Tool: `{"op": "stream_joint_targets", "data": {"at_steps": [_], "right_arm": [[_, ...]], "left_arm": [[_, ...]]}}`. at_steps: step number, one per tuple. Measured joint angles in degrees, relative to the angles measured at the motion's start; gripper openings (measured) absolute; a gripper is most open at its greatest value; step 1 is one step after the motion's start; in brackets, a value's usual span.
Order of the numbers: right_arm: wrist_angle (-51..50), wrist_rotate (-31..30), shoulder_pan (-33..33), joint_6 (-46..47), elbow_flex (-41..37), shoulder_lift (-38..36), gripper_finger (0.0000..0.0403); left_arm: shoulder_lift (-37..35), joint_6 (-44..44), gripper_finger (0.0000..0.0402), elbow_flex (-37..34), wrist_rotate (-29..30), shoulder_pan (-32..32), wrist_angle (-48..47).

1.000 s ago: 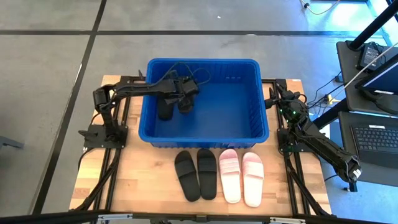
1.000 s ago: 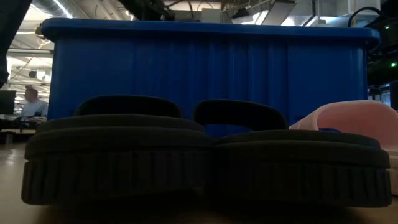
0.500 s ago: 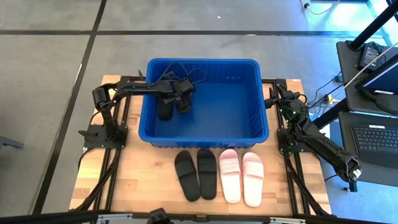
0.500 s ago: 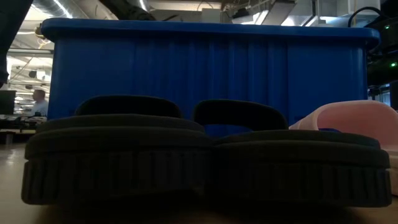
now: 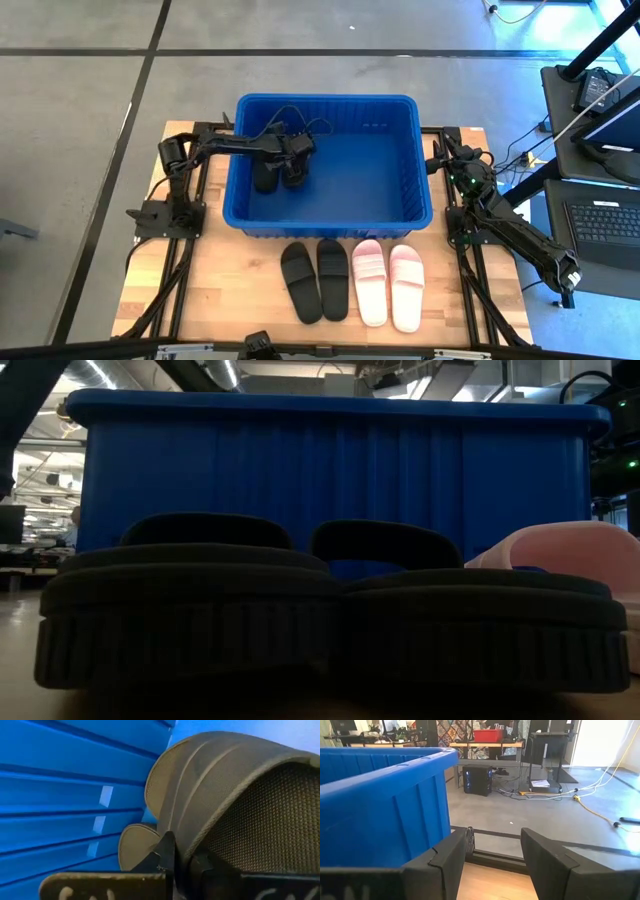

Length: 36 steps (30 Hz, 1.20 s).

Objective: Pick and place slides into bin
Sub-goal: Put the black slide into the blue bin

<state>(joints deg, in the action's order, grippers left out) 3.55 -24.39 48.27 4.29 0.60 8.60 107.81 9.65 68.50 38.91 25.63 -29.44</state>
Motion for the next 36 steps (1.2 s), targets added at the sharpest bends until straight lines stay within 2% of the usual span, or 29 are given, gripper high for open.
{"op": "stream_joint_targets", "data": {"at_steps": [5, 13, 30, 36], "right_arm": [[0.0, 0.01, -0.01, 0.0, -0.02, 0.01, 0.0193], [0.0, 0.01, -0.01, -0.13, -0.01, 0.0, 0.0193], [0.0, 0.01, 0.0, -0.46, 0.0, 0.0, 0.0193], [-0.01, 0.01, 0.0, -0.46, -0.02, 0.0, 0.0193]], "left_arm": [[0.55, -0.02, 0.0007, 0.04, 2.11, 0.02, 0.93], [0.57, -0.07, 0.0008, 0.02, 2.1, 0.07, 0.62], [0.72, 0.02, 0.0056, -0.09, 2.33, -1.15, 0.97], [0.72, -0.63, 0.0097, -0.09, 0.23, -0.17, 0.65]]}}
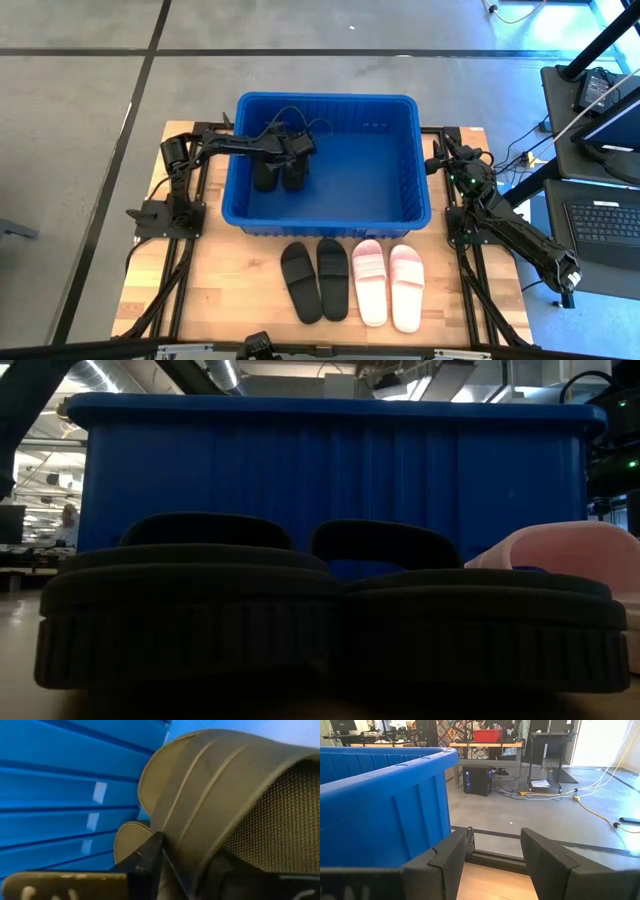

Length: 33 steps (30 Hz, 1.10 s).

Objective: Pick and place slides into bin
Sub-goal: Put the black slide into the blue bin

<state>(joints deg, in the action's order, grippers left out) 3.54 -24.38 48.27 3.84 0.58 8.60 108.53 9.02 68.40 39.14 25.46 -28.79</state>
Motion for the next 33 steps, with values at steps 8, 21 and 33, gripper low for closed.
{"op": "stream_joint_targets", "data": {"at_steps": [8, 21, 33], "right_arm": [[0.01, 0.0, -0.02, 0.0, 0.0, 0.0, 0.0193], [0.01, -0.02, -0.02, 0.0, 0.0, 0.0, 0.0193], [0.01, -0.02, 0.0, -0.02, 0.0, 0.0, 0.0193]], "left_arm": [[-0.47, -1.03, 0.0149, 0.0, -3.34, 0.19, -0.91], [-0.48, -1.47, 0.0211, 2.2, -5.81, -0.03, -3.95], [-0.52, -3.08, 0.0236, 11.4, -10.31, -0.03, -16.31]]}}
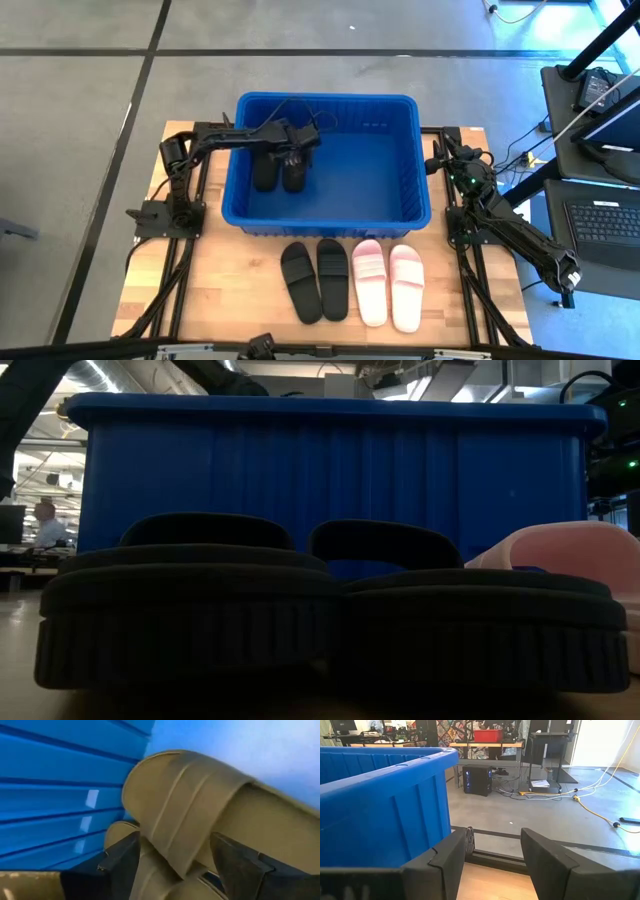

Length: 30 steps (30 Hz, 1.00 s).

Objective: Pick and place slides into bin
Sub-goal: Put the black slide into the blue bin

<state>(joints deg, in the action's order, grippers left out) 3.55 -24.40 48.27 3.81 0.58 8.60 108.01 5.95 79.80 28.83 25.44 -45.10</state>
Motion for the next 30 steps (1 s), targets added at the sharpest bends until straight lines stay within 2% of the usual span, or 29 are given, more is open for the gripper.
{"op": "stream_joint_targets", "data": {"at_steps": [6, 12, 17, 23, 30], "right_arm": [[0.0, 0.02, -0.01, 0.0, 0.01, 0.0, 0.0193], [0.0, 0.01, -0.02, 0.0, 0.0, 0.0, 0.0193], [0.0, 0.02, -0.01, -0.02, 0.0, 0.0, 0.0193], [-0.02, 0.0, 0.0, -2.69, 0.0, 0.05, 0.0193], [-0.02, 0.0, 0.0, -2.82, 0.0, 0.0, 0.0193]], "left_arm": [[0.0, -3.14, 0.0238, 6.77, -12.09, 0.18, -9.69], [0.0, -4.39, 0.0238, 15.34, -16.58, -0.96, -16.23], [-2.6, -5.46, 0.0238, 21.19, -16.79, -3.58, -14.65], [-10.87, -7.33, 0.0238, 22.74, -17.0, -8.33, -11.14], [-19.32, -9.94, 0.0238, 22.79, -25.56, -19.25, -8.76]]}}
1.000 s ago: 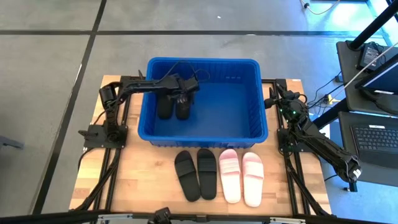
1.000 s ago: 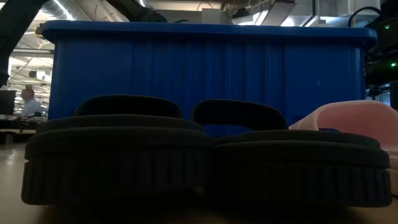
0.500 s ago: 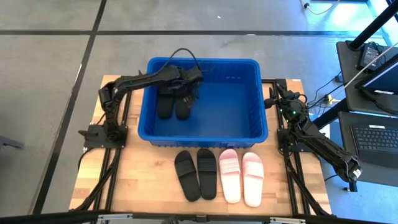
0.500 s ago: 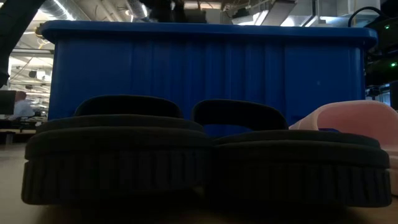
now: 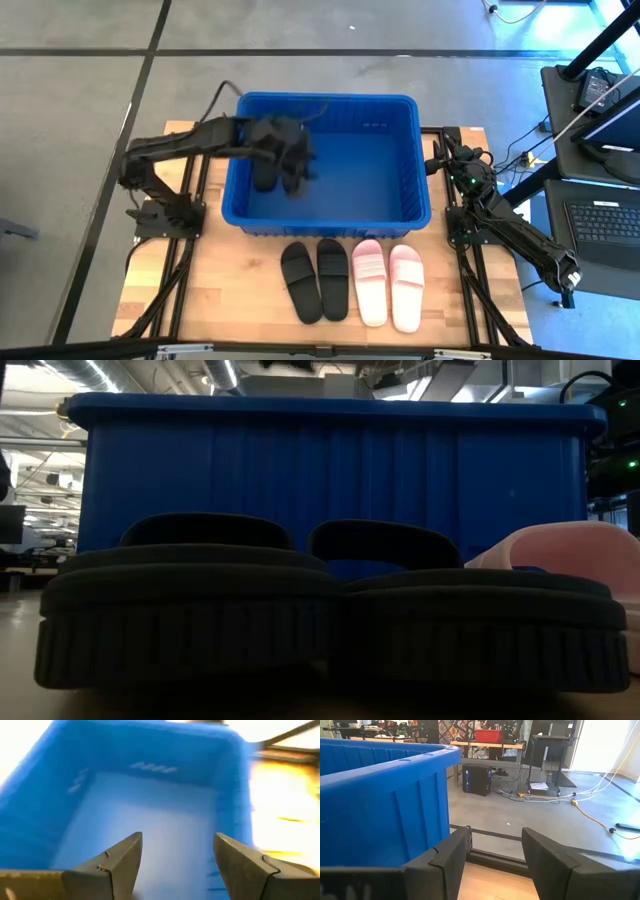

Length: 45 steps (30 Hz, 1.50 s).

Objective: Pick and place slides into bin
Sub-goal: Put the black slide into the blue bin

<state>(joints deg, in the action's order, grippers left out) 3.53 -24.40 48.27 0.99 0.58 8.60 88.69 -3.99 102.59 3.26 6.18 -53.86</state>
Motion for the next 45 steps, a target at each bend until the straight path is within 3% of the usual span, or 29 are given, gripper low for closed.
{"op": "stream_joint_targets", "data": {"at_steps": [4, 7, 12, 17, 24, 30, 34, 45], "right_arm": [[0.02, 0.0, -0.01, 0.0, 0.0, -0.04, 0.0193], [0.02, 0.0, 0.0, 0.0, 0.0, 0.02, 0.0193], [0.01, 0.0, -0.01, 0.0, 0.0, 0.02, 0.0193], [0.02, 0.0, 0.0, 0.05, 0.0, 0.02, 0.0193], [0.01, 0.02, -0.01, 0.25, 0.0, 0.02, 0.0193], [0.02, 0.02, 0.0, 0.28, 0.0, 0.02, 0.0193], [0.02, 0.03, -0.02, 0.32, 0.0, 0.02, 0.0193], [0.01, 0.04, -0.01, 0.28, 0.0, 0.02, 0.0193]], "left_arm": [[-2.28, -1.96, 0.0238, 0.0, -5.24, -7.56, 0.81], [-2.47, -8.53, 0.0238, 0.0, -7.15, -13.08, 1.28], [-0.7, -18.57, 0.0238, 0.0, -6.97, -21.6, 1.48], [2.72, -25.65, 0.0238, -0.04, -3.02, -27.7, 1.44], [9.9, -35.14, 0.0236, -0.04, 8.79, -33.4, -2.66], [17.34, -39.25, 0.0231, -0.07, 9.83, -36.94, -7.7], [23.04, -40.97, 0.0231, -0.07, 13.72, -38.5, -8.6], [34.81, -48.06, 0.0231, -0.07, 18.18, -39.29, -18.83]]}}
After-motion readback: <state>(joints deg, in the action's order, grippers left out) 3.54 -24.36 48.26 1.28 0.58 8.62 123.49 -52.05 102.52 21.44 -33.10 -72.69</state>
